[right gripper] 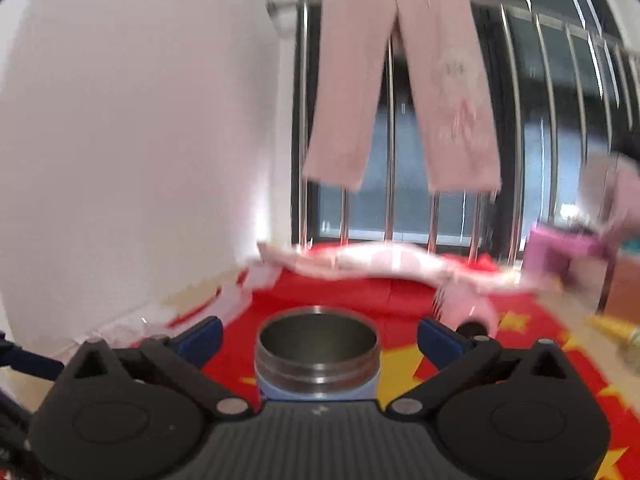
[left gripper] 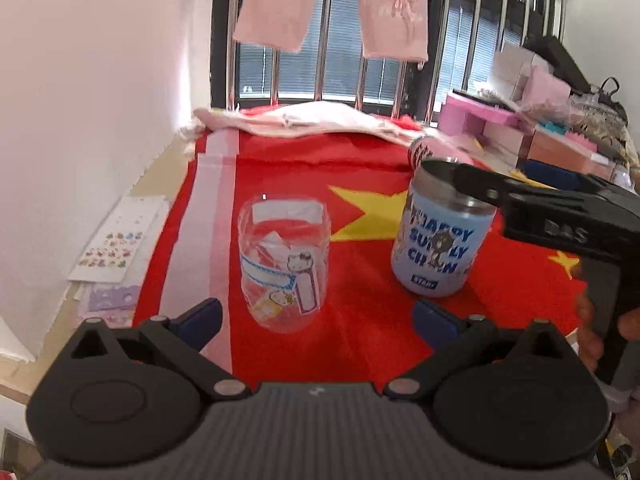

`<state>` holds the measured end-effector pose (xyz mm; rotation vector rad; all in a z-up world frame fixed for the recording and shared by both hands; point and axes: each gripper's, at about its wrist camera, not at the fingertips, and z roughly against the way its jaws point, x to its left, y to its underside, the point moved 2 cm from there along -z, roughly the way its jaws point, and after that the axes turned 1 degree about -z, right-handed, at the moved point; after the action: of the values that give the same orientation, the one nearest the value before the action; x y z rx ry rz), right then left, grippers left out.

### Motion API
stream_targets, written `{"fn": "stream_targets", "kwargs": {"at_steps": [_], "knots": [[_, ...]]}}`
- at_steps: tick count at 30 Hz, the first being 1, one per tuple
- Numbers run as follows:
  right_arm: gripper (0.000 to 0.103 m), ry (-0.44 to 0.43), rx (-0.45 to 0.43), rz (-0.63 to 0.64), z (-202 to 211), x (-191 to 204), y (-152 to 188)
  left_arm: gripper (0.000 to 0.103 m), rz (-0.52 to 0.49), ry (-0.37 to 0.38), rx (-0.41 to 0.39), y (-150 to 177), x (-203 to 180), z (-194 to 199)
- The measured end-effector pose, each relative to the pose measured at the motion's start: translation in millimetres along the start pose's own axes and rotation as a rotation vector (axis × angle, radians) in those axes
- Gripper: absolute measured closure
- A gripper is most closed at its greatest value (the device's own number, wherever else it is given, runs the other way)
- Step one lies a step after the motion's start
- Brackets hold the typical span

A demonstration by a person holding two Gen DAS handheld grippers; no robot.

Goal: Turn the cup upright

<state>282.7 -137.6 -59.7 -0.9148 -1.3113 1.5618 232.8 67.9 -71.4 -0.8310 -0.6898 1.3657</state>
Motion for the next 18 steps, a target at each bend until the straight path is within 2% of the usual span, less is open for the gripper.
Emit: {"fn": "stream_targets", "kwargs": {"at_steps": [3,7,12,18], "knots": [[0.000,0.012,-0.066,0.032,26.8,3.6,-6.3,0.000,0.001,-0.007,-0.040,-1.8,-5.0,17.5],[0.000,0.015,-0.106,0.046,60.5,6.1,-11.6,0.000,0.008,0.008,-0.117,-2.7,-14.1,46.9],[0.000,0.045,-0.117,0.021,103.5,5.3,-13.5,0.000,0.033,0.007,-0.240,6.8,-31.4,89.0],[0.000,0.066,-0.114,-0.011,159.0,3.4,-11.9,0.000,0.037,0.018,-0.346,28.8,-56.1,134.2]]}}
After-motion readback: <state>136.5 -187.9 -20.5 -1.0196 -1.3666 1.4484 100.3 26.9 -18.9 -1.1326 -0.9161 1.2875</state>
